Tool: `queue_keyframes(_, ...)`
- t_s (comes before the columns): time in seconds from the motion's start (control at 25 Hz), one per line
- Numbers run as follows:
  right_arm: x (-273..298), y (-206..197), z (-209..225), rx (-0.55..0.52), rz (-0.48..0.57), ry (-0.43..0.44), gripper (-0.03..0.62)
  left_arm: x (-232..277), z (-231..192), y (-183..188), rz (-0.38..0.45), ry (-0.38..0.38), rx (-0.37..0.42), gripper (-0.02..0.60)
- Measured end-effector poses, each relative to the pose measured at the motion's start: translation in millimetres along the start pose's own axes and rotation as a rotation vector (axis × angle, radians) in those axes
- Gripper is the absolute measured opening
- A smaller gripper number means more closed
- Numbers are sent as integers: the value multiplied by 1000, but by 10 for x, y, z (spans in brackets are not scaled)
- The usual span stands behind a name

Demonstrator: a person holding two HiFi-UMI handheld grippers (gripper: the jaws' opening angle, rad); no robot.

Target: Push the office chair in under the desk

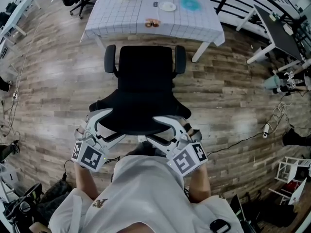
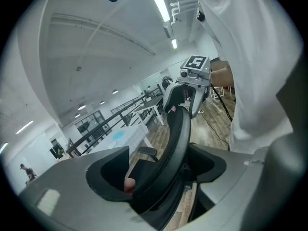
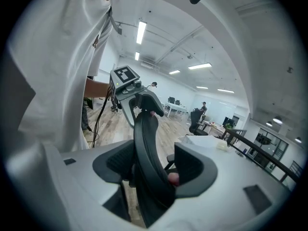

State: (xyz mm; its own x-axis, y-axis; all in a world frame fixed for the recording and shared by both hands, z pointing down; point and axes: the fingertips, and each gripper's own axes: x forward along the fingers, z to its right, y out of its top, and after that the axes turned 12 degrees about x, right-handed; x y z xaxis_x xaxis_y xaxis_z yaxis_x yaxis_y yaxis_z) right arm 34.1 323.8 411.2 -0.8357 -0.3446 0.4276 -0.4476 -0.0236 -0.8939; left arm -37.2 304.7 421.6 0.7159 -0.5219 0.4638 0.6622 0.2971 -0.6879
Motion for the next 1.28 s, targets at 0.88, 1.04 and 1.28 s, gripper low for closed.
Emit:
queue_keyframes(0.88,311,9,455,16,-55,-24,272,205,-443,-226,33,25,38,380)
queue_keyframes(1.04,334,-5,540,12,-52,-21,272,261,-513,-252,38,29,38,383)
queue_keyframes(1.28,372,26,675,8,-46,-16,270,316,-646,-266,57,42,38,388)
